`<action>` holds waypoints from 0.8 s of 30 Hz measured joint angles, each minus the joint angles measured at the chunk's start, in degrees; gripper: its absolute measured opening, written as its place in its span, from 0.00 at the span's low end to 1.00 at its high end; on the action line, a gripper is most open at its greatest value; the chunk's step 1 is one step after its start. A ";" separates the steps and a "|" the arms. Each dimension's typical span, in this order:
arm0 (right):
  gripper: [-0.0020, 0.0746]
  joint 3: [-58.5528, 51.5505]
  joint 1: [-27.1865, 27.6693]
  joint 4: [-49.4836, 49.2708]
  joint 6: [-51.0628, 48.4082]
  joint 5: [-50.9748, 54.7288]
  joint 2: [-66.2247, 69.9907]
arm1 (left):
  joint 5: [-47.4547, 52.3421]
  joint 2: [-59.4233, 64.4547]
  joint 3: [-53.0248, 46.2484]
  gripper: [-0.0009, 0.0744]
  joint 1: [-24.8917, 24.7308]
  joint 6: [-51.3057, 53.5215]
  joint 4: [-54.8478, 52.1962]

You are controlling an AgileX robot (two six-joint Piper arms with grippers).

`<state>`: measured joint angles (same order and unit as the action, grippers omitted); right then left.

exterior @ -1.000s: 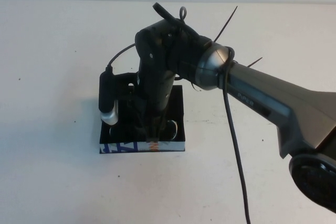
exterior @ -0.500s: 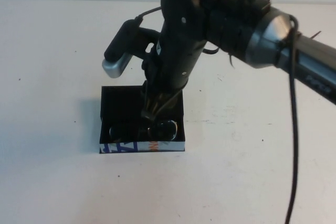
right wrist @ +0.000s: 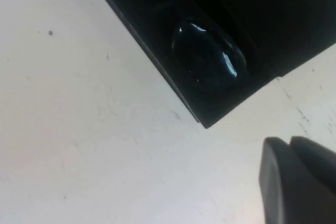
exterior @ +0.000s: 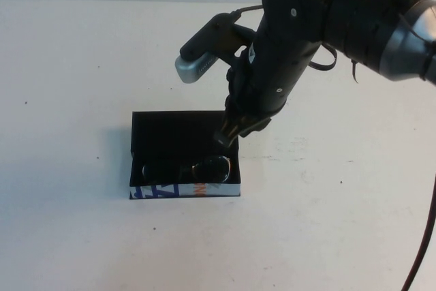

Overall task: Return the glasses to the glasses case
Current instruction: Place the glasses in the glasses case, then close the glasses case

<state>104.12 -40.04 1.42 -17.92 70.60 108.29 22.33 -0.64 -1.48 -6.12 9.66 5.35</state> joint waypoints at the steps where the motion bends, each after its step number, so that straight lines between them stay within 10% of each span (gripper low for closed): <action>1: 0.02 0.00 0.37 -0.14 0.00 -0.16 0.00 | 0.00 0.00 0.00 0.01 0.00 0.00 0.00; 24: 0.02 0.00 1.14 -5.87 6.86 -10.96 0.00 | -17.35 0.76 1.19 0.01 0.00 -19.05 13.79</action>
<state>104.12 -38.90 -4.45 -11.06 59.64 108.29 4.99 0.12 -0.28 -6.12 -9.39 19.14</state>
